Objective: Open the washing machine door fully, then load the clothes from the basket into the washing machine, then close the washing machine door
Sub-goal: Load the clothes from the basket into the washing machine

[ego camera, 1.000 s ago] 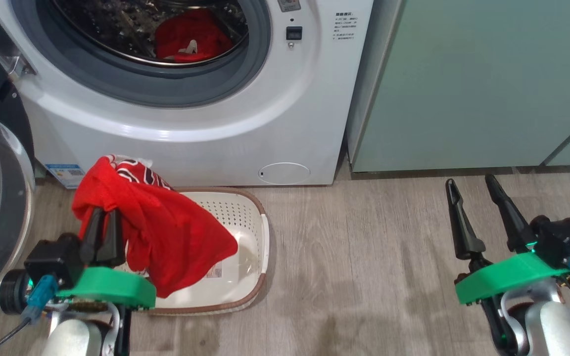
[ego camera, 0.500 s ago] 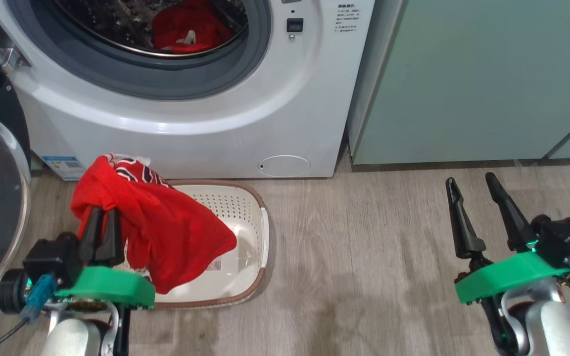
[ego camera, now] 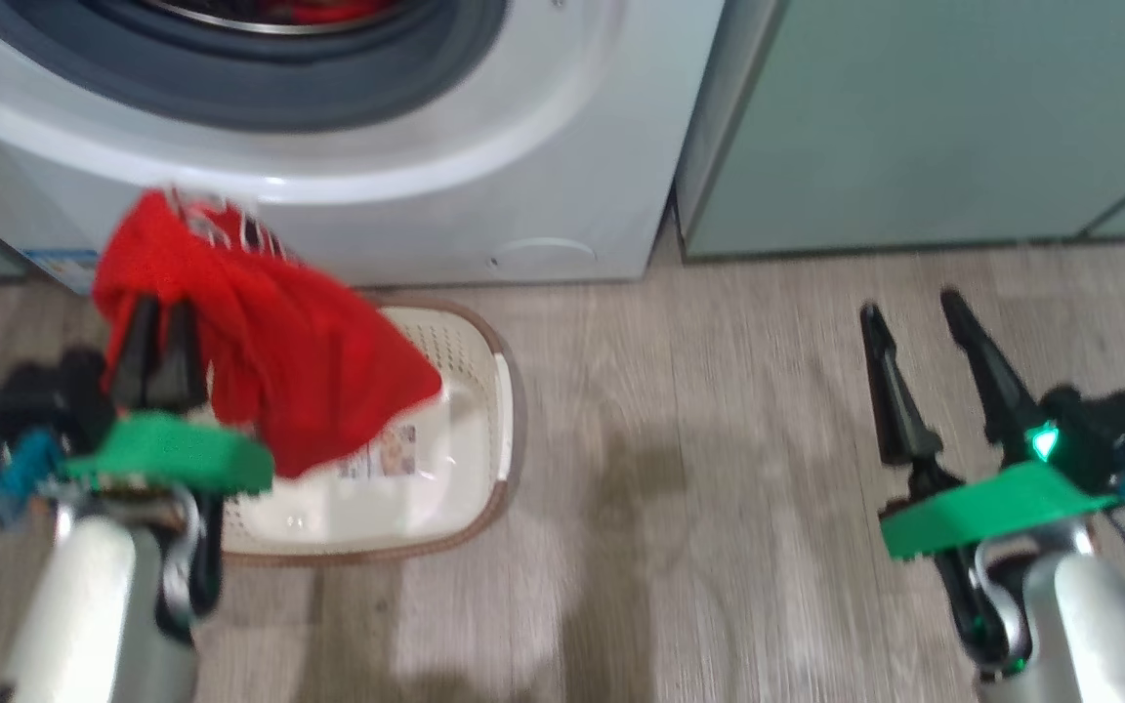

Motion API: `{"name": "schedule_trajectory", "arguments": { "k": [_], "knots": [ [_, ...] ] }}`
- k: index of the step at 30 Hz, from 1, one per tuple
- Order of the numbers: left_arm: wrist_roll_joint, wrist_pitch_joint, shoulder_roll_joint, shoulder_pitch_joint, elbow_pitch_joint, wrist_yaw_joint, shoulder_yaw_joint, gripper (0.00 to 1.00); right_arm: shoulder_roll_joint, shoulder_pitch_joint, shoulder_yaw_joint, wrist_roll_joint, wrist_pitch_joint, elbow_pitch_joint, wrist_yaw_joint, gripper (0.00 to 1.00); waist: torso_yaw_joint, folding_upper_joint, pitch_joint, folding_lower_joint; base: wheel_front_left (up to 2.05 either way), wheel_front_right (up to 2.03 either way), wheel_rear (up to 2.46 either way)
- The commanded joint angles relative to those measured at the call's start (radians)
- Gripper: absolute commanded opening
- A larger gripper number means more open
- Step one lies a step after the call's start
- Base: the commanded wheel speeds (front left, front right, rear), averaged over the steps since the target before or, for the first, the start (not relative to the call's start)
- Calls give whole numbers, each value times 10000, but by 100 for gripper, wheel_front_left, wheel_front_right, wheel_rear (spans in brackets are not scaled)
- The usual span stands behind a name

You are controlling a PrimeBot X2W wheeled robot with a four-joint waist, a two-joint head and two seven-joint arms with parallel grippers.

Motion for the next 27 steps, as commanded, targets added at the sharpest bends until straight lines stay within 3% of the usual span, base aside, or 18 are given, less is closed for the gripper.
{"name": "schedule_trajectory", "arguments": {
  "k": [1, 10, 27],
  "knots": [
    [-90, 136, 354, -818, -112, -79, 421, 0, -31, -520, 301, 57, -138, -431, 0, 100, -254, 0, 582, -1, 0, 0, 0],
    [-685, 1004, 772, -3978, 1820, -562, 657, 0, -31, -1338, 771, 433, -714, -165, 0, 100, -1017, 0, 2129, -1, 0, 0, 0],
    [-1086, 4008, 2817, -8495, 5615, -1543, 715, 0, -31, -2257, 1485, 1694, -1382, 665, 0, 100, -2739, 0, 3640, -1, 0, 0, 0]
  ]
}}
